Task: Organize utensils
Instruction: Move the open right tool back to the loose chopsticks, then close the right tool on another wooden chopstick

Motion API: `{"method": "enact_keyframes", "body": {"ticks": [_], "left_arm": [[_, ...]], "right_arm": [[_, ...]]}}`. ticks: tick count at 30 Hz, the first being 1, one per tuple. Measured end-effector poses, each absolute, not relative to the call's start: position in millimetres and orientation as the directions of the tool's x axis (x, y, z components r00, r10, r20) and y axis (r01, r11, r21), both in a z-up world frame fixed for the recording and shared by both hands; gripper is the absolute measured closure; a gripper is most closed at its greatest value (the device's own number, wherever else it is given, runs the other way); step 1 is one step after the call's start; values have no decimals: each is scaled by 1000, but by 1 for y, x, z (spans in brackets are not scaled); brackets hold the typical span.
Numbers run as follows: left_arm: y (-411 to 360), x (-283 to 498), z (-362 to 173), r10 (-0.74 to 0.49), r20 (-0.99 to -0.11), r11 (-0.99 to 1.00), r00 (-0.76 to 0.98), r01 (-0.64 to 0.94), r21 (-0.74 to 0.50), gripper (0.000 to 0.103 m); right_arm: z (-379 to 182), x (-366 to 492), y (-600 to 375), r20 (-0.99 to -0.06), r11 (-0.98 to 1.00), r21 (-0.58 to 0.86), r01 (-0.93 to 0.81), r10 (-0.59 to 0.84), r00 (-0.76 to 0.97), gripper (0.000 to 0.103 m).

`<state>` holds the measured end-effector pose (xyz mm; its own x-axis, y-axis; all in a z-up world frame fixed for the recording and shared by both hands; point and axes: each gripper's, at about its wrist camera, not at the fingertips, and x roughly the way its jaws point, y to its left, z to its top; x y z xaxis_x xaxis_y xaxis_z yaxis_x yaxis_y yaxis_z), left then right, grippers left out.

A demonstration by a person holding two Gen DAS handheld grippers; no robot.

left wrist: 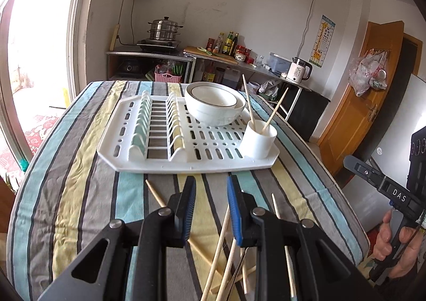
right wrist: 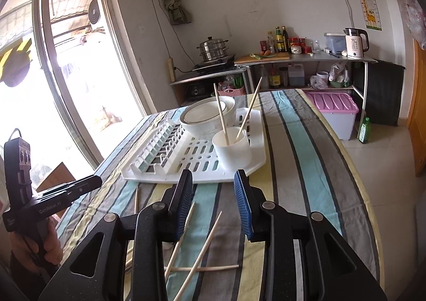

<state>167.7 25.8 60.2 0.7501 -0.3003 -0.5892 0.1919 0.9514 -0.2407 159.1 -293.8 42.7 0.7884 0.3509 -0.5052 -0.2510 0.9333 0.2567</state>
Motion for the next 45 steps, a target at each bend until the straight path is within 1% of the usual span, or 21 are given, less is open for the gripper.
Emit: {"method": "enact_keyframes", "body": {"ticks": [2, 5, 10, 17, 25, 37, 45], "left_arm": [[30, 158, 55, -298, -594, 952, 747, 186, -243, 77], [37, 143, 48, -294, -599, 953, 745, 177, -247, 73], [44, 127, 39, -294, -607, 951, 738, 163, -263, 71], [44, 129, 28, -285, -633, 953, 719, 146, -264, 69], [46, 154, 14, -260, -688, 959, 677, 100, -264, 69], [55, 223, -5, -227, -775, 962, 590, 14, -271, 69], [61, 258, -22, -179, -839, 963, 514, -82, -256, 69]], "right_arm": [[38, 150, -292, -512, 931, 265, -252, 357, 781, 69], [33, 139, -291, -513, 927, 276, -253, 365, 777, 69], [21, 128, -289, -533, 922, 293, -254, 378, 757, 69], [10, 126, -289, -558, 921, 308, -240, 379, 738, 69], [0, 138, -284, -597, 928, 302, -219, 363, 715, 69], [-30, 188, -268, -726, 945, 283, -162, 322, 608, 69], [-50, 214, -260, -791, 957, 258, -134, 289, 540, 69]]}}
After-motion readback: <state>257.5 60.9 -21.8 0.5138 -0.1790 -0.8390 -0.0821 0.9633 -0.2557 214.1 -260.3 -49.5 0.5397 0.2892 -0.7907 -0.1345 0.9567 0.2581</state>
